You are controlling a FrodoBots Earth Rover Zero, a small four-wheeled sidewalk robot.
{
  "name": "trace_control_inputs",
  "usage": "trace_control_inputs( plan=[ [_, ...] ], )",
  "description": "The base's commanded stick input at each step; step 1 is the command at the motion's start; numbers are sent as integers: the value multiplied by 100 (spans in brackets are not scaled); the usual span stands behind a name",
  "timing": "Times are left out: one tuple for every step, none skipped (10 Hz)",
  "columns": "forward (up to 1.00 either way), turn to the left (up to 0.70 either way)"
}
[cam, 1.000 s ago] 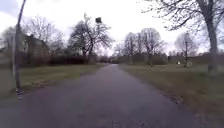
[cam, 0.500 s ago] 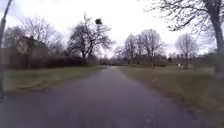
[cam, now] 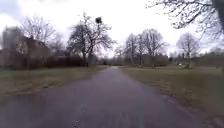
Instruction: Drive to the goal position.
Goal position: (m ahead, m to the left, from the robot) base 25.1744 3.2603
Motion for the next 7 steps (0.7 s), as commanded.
trace_control_inputs(
  plan=[
    [100,0],
    [100,0],
    [100,0],
    [100,0],
    [100,0],
    [100,0],
    [100,0]
  ],
)
